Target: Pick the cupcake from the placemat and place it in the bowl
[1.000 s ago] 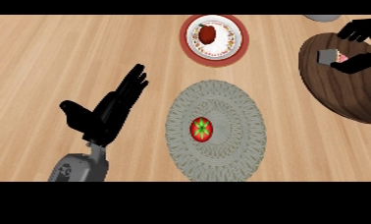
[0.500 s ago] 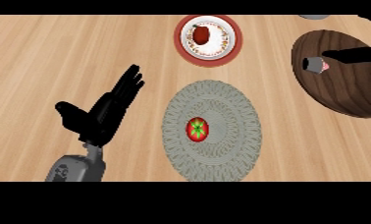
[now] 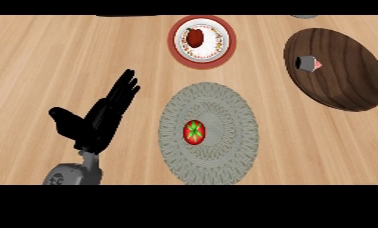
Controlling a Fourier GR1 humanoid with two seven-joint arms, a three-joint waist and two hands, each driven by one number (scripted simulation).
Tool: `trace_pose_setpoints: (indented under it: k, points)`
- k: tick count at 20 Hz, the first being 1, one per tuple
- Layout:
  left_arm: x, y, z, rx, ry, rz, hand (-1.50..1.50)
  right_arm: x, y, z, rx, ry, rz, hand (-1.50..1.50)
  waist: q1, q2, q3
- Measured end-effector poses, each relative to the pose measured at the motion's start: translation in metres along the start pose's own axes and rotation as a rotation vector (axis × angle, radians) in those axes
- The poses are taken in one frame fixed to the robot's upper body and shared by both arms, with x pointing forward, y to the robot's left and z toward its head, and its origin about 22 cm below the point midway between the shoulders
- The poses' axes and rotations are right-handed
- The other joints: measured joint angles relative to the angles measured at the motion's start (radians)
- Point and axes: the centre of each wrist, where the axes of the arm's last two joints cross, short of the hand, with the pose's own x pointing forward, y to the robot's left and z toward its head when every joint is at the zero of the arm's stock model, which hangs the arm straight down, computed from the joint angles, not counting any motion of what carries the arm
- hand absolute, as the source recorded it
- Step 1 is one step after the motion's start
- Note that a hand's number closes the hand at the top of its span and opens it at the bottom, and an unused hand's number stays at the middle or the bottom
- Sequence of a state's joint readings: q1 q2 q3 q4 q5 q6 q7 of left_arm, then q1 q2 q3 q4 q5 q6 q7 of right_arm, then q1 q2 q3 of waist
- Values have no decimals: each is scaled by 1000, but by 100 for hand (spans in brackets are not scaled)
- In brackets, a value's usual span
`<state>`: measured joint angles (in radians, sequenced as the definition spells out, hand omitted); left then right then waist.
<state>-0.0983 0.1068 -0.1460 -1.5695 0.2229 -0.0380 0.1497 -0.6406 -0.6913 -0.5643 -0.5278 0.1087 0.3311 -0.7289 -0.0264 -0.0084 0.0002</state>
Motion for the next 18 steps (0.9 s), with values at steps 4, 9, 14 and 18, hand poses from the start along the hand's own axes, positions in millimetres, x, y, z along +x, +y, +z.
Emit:
trace_pose_setpoints:
  k: [4, 9, 14, 18]
  points:
    - [0, 7, 4, 26, 4, 8, 0, 2, -43, 44, -32, -22, -24, -150, -24, -6, -2]
    - [2, 15, 11, 62, 3, 2, 0, 5, -81, 112, -63, -1, -2, 150, -51, -11, -2]
    - [0, 18, 14, 80, 7, 7, 0, 14, -101, 188, -63, 58, 41, 150, -74, -12, -1]
    - [2, 25, 19, 95, -2, 6, 0, 22, -101, 251, -32, 144, 75, 150, -85, -14, 0]
